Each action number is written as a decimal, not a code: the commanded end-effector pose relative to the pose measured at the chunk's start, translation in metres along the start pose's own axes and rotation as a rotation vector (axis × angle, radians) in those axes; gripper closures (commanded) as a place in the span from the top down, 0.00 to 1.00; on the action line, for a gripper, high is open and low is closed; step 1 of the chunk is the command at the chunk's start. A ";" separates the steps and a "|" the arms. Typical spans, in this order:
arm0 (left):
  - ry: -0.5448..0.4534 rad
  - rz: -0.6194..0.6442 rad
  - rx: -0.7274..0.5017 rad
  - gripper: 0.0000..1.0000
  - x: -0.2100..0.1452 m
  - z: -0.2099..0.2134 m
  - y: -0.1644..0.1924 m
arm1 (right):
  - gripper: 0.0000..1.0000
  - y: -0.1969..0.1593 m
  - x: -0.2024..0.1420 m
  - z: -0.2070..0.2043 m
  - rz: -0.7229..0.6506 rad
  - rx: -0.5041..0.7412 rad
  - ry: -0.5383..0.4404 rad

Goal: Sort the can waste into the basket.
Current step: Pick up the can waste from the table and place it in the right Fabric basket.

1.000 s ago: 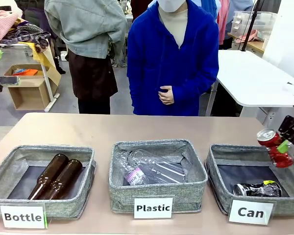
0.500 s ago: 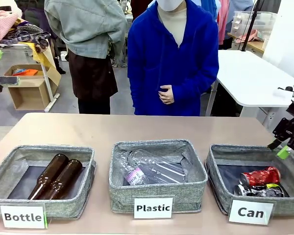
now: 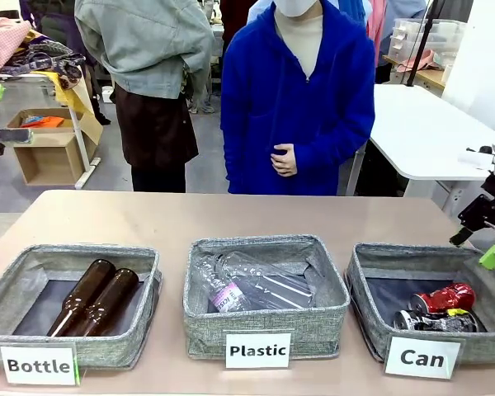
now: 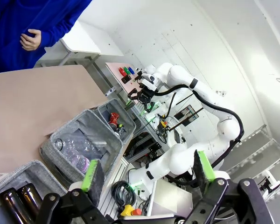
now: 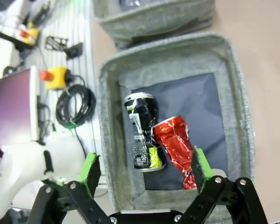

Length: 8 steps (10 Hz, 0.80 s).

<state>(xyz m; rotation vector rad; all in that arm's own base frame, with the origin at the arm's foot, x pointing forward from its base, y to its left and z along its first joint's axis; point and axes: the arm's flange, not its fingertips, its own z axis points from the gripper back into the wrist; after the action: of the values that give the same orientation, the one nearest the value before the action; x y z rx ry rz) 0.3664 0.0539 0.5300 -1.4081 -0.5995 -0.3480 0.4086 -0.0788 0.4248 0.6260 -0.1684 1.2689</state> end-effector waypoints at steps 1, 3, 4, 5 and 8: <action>-0.005 0.008 -0.012 1.00 0.001 0.002 -0.003 | 1.00 -0.006 0.006 0.004 -0.045 0.036 -0.065; -0.005 0.008 -0.012 1.00 0.001 0.002 -0.003 | 1.00 -0.019 0.019 0.003 -0.119 0.117 -0.293; -0.005 0.008 -0.012 1.00 0.001 0.002 -0.003 | 1.00 -0.028 0.026 0.003 -0.098 0.094 -0.448; -0.005 0.008 -0.012 1.00 0.001 0.002 -0.003 | 1.00 -0.036 0.031 -0.001 -0.169 0.071 -0.566; -0.005 0.008 -0.012 1.00 0.001 0.002 -0.003 | 1.00 -0.044 0.035 -0.016 -0.378 0.386 -0.754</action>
<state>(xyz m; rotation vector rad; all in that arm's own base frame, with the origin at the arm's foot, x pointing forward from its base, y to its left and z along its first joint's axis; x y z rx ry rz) 0.3664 0.0539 0.5297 -1.4083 -0.5991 -0.3475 0.4493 -0.0413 0.4055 1.3280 -0.4076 0.8120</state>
